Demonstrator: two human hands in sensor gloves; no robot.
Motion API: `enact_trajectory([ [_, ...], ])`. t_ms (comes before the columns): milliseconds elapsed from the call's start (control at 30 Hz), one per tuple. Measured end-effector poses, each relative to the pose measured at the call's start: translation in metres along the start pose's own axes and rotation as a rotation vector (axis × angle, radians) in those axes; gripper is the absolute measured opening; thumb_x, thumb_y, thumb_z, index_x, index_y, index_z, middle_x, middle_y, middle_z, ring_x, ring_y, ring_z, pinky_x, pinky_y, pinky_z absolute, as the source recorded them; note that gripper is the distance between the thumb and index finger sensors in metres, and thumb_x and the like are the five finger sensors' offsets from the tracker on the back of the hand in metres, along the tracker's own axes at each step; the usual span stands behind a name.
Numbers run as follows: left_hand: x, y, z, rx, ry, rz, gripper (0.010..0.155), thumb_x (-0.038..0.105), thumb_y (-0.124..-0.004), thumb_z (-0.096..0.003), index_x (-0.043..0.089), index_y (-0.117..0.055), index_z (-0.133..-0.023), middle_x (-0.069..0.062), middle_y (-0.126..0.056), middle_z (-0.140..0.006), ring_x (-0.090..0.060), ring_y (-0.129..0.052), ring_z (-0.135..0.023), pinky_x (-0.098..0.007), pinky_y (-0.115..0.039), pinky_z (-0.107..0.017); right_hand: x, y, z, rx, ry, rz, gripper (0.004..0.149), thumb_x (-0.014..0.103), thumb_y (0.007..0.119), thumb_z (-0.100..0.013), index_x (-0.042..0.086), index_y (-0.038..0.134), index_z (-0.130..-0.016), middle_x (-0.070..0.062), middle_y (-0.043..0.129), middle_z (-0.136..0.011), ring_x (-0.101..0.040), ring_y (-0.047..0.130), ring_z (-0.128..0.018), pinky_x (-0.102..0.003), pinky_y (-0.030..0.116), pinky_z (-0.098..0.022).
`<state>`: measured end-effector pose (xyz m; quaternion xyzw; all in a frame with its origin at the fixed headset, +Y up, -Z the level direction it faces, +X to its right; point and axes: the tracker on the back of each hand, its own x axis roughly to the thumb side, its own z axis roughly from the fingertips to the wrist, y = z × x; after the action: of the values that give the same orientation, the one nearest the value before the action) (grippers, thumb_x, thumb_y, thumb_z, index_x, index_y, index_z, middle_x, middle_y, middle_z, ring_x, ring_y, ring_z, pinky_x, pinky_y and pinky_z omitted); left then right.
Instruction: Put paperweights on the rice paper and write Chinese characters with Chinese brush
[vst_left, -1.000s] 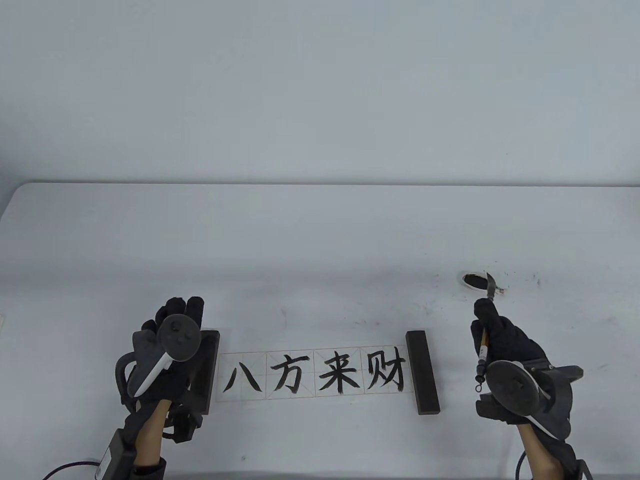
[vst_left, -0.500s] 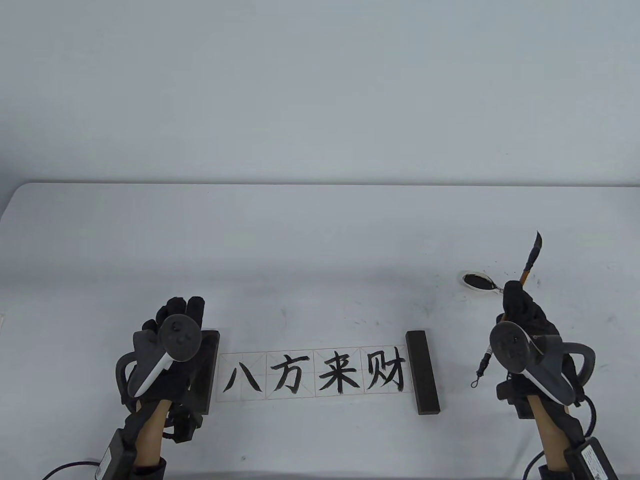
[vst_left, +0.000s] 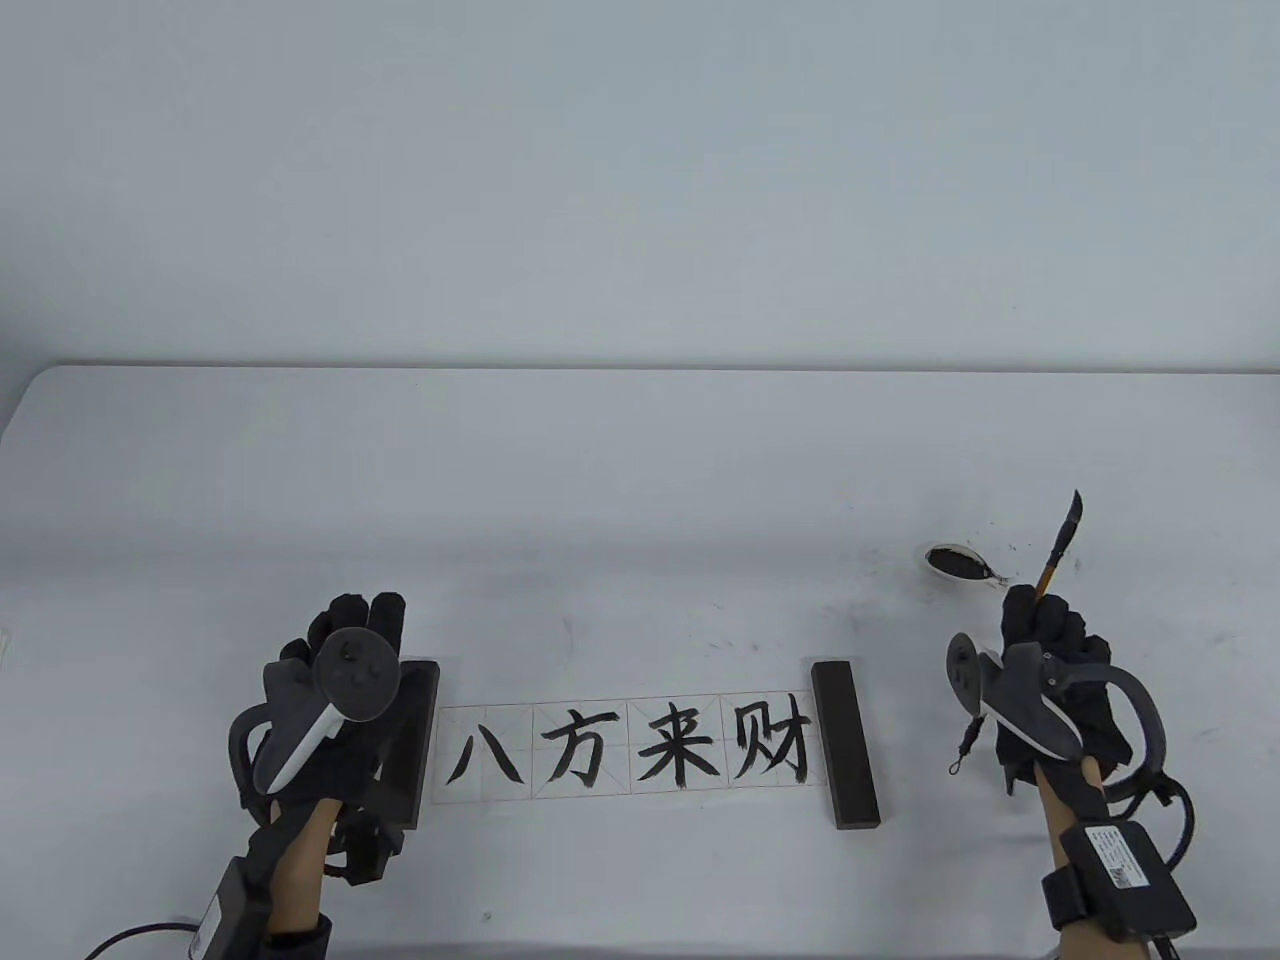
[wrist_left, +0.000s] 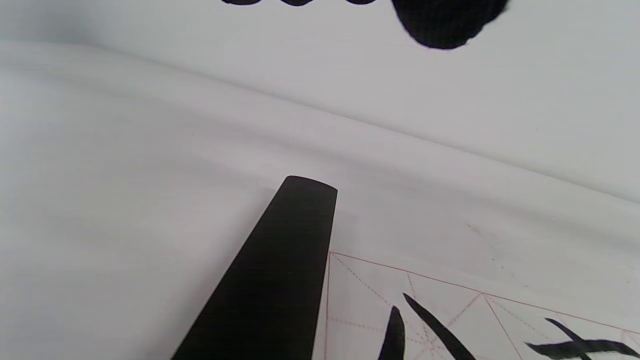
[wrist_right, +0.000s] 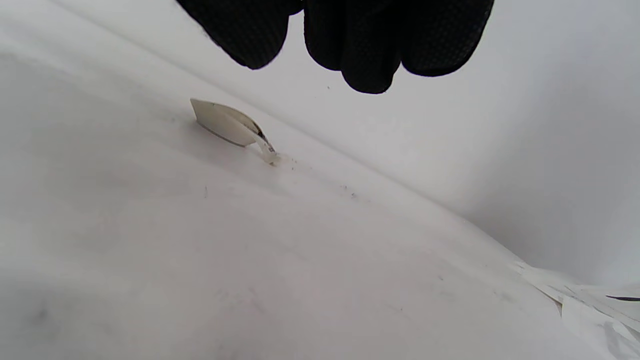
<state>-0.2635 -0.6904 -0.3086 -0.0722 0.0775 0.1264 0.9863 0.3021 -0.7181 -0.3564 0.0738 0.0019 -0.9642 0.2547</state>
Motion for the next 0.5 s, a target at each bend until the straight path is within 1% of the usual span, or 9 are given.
enact_trajectory([
  [267,-0.001,0.001,0.000,0.002,0.006,0.001,0.080,0.054,-0.057,-0.0551,0.038,-0.013,-0.119,-0.005,-0.013,-0.128,-0.035,-0.019,-0.121,-0.050,-0.013,-0.086,0.016,0.023,-0.008,0.072,-0.049,0.080,0.068,0.020,0.068,-0.057,0.005,0.027,-0.108,-0.026,0.048,-0.108,-0.038,0.062,-0.097,-0.056,0.060,-0.069],
  [500,-0.001,0.001,0.000,-0.007,0.008,-0.004,0.079,0.054,-0.057,-0.0551,0.038,-0.013,-0.119,-0.006,-0.013,-0.128,-0.035,-0.020,-0.121,-0.050,-0.013,-0.086,0.029,0.041,-0.015,0.110,-0.095,0.121,0.066,0.019,0.067,-0.057,0.005,0.028,-0.108,-0.026,0.048,-0.108,-0.038,0.063,-0.097,-0.055,0.060,-0.069],
])
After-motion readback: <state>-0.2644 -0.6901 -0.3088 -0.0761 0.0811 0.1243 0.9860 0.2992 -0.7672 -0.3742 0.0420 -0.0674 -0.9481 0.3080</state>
